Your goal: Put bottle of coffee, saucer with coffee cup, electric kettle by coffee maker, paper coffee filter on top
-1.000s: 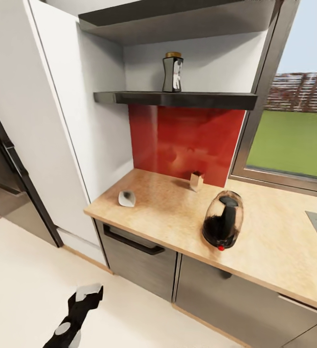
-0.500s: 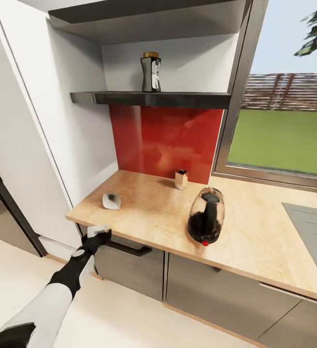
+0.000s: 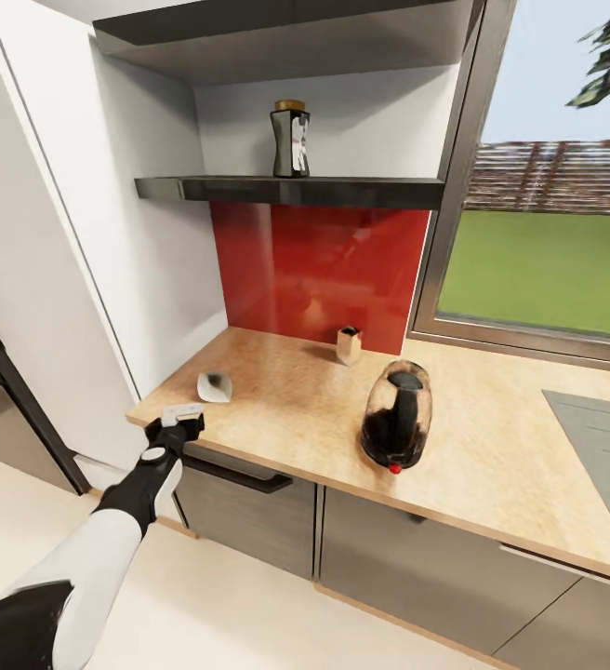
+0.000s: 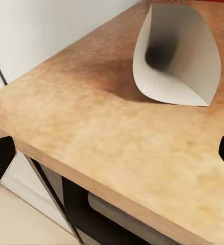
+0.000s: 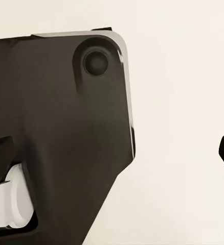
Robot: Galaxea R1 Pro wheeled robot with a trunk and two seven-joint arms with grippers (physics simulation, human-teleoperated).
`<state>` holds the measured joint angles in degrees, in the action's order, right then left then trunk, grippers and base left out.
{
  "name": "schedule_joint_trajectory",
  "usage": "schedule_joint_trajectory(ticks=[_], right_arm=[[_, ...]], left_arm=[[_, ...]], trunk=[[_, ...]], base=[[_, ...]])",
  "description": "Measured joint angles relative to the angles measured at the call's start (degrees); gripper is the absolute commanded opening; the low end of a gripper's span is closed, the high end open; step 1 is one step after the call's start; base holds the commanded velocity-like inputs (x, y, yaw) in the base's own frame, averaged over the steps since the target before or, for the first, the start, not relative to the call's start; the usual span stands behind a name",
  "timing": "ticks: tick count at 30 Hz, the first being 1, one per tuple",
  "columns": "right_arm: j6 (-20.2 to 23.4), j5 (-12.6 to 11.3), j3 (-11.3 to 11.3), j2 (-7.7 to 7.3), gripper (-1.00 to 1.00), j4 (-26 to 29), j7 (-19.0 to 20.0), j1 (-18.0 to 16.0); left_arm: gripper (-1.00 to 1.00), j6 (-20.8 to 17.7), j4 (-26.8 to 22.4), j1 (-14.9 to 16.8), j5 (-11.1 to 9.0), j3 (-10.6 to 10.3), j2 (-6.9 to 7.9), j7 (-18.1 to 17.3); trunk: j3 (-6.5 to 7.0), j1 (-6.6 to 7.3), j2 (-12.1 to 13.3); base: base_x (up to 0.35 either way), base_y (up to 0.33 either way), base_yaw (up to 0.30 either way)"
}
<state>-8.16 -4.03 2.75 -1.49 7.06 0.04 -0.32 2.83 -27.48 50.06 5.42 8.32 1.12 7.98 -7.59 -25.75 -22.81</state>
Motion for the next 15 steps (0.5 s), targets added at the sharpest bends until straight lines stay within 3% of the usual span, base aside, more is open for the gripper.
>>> schedule_joint_trajectory(ticks=[11,15], right_arm=[[0.1,0.0,-0.1,-0.01,1.00,-0.1,-0.1,0.0],[0.1,0.0,-0.1,-0.04,1.00,-0.1,0.0,0.0]], left_arm=[[1.00,0.6,-0.5,-0.5,2.0,0.0,-0.37,0.2],[1.00,0.7,-0.3,-0.5,2.0,0.0,-0.20,0.2]], trunk=[[0.00,0.00,0.0],[0.00,0.02,0.0]], base=[[0.003,0.000,0.000],[0.178,0.028,0.000]])
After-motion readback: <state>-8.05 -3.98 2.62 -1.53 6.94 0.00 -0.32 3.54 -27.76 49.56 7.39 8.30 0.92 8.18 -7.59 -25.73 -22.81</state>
